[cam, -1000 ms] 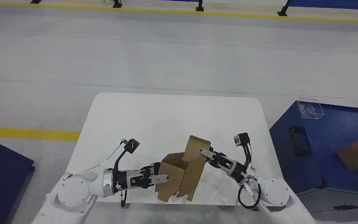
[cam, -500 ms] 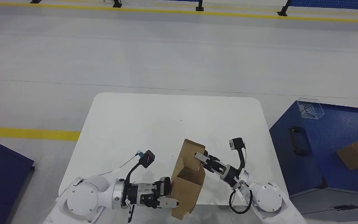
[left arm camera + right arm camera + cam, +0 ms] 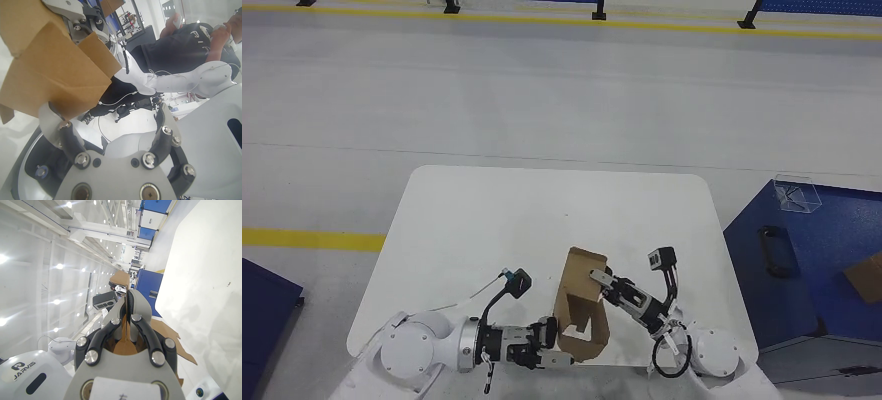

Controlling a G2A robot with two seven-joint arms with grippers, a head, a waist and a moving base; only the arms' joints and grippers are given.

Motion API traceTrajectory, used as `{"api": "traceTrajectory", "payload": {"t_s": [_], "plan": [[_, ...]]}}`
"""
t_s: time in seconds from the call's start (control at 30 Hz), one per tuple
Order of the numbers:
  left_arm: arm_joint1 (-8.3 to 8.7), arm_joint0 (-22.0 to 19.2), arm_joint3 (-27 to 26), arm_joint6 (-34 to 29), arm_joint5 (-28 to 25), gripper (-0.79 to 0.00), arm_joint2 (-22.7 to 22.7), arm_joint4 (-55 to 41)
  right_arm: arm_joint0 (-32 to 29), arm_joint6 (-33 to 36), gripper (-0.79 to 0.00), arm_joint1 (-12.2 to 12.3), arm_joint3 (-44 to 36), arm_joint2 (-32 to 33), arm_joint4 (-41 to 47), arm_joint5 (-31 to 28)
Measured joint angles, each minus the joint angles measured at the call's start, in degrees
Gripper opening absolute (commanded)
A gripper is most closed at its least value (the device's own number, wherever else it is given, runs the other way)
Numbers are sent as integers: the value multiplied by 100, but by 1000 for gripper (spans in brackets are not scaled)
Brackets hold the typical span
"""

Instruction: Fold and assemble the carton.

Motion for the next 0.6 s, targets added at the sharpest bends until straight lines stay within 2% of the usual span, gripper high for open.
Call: {"api": "traceTrajectory", "payload": {"t_s": [0.3, 0.5, 0.6], "plan": [[-14, -137, 113, 138, 39, 0, 140, 0, -15, 140, -785, -20, 7, 61, 215, -62], [3, -78, 275, 892, -277, 0, -212, 61, -133, 208, -785, 5, -252, 360, 384, -233], [3, -76, 273, 856, -270, 0, -208, 65, -136, 211, -785, 6, -262, 370, 367, -244]]}}
